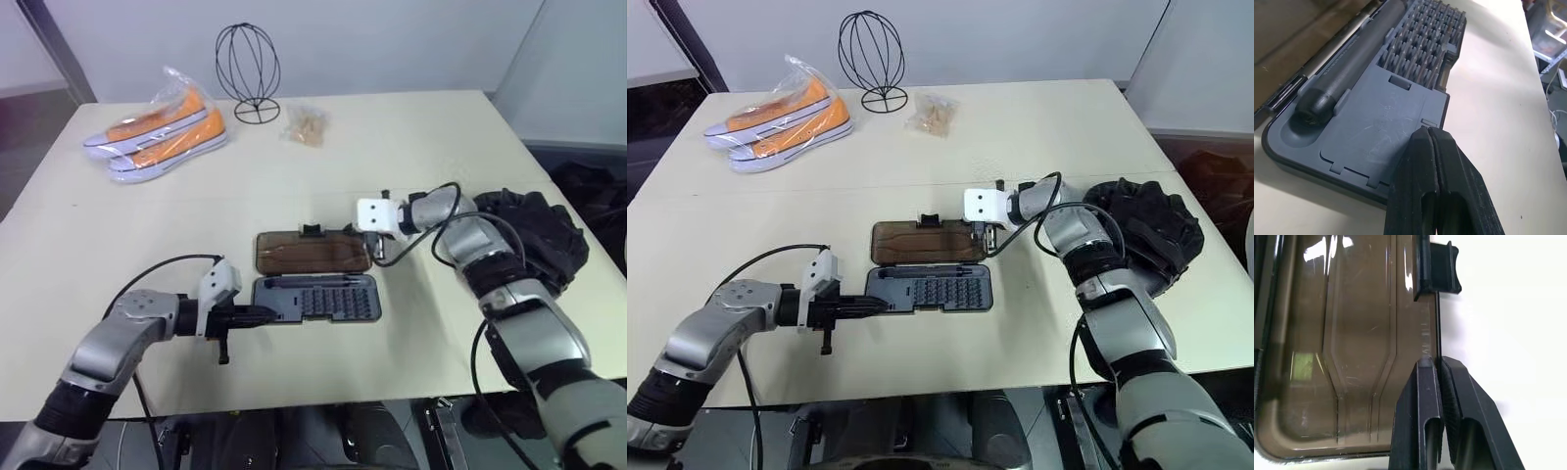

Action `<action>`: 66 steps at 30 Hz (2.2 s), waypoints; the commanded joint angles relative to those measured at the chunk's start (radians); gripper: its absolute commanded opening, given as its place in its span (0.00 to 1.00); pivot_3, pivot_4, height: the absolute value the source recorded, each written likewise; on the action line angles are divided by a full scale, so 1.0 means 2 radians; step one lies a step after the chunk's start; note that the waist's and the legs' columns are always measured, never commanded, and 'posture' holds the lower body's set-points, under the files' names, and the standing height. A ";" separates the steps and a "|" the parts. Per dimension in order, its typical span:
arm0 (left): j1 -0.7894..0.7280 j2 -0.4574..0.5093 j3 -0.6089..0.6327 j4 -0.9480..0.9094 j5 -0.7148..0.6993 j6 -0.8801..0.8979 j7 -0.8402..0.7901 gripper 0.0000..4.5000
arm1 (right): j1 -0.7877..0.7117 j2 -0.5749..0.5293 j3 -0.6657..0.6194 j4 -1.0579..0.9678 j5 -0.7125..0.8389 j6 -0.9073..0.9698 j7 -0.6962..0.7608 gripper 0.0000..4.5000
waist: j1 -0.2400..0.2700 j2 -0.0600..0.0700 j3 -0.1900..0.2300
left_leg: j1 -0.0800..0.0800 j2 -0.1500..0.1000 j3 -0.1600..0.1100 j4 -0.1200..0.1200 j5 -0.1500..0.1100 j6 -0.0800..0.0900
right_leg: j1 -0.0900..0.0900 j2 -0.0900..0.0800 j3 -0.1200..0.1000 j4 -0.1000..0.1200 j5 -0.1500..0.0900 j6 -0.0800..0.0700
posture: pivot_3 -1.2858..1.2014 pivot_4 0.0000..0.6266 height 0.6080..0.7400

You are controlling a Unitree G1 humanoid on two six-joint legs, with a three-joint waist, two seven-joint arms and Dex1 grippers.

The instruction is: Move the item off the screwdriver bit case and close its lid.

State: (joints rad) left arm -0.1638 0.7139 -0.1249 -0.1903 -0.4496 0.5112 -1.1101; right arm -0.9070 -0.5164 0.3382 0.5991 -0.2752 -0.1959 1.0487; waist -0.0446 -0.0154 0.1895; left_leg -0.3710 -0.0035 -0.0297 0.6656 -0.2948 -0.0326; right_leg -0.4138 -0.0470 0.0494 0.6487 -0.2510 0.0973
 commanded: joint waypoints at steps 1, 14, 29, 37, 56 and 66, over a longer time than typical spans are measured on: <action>0.009 0.001 -0.006 0.015 0.008 0.008 0.003 0.00 | 0.021 -0.031 -0.026 -0.107 -0.008 0.029 -0.025 0.01 | 0.001 0.000 0.000 | 0.000 0.000 0.000 0.000 0.000 0.000 | 0.000 0.000 0.000 0.000 0.000 0.000 | 0.52 0.24 1.00; 0.012 -0.004 0.005 0.005 -0.003 0.017 0.011 0.00 | 0.151 -0.083 -0.061 -0.368 -0.021 0.124 -0.070 0.01 | 0.002 0.000 0.000 | -0.001 0.000 0.000 0.000 0.000 0.000 | 0.000 0.000 0.000 -0.001 0.000 0.000 | 0.52 0.24 1.00; 0.011 0.000 0.042 -0.036 -0.049 0.057 0.024 0.00 | 0.131 -0.068 -0.048 -0.340 -0.013 0.131 -0.078 0.01 | 0.001 0.000 0.000 | -0.001 0.000 0.000 0.000 0.000 0.000 | -0.001 0.000 0.000 -0.001 0.000 0.000 | 0.52 0.24 1.00; -0.031 0.036 0.184 -0.077 -0.245 0.183 0.031 0.64 | 0.141 -0.078 -0.050 -0.343 -0.014 0.121 -0.079 0.00 | 0.002 -0.001 0.001 | -0.004 0.000 0.000 0.000 0.000 0.000 | -0.003 0.000 0.000 0.000 0.000 0.000 | 0.52 0.24 1.00; -0.324 -0.061 0.042 0.414 0.054 -0.114 0.043 0.46 | 0.155 -0.087 -0.046 -0.364 -0.016 0.126 -0.085 0.00 | 0.001 -0.001 0.001 | -0.008 -0.003 0.000 0.001 0.000 0.000 | -0.008 0.000 -0.001 0.000 0.000 0.000 | 0.52 0.24 1.00; -0.303 -0.086 0.010 0.427 0.110 -0.167 -0.015 0.00 | 0.160 -0.091 -0.048 -0.381 -0.016 0.135 -0.083 0.00 | 0.001 -0.001 0.001 | -0.010 -0.002 0.000 0.001 0.000 0.000 | -0.009 0.000 -0.001 0.000 0.000 0.000 | 0.52 0.24 1.00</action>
State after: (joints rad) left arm -0.7580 0.5363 -0.1099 0.6753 -0.2395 0.2015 -1.1215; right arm -0.5865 -0.6896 0.2624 -0.1124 -0.3112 0.0804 0.8858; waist -0.0418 -0.0175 0.1912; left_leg -0.3909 -0.0080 -0.0298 0.6673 -0.2945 -0.0328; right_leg -0.4324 -0.0465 0.0483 0.6483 -0.2509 0.0978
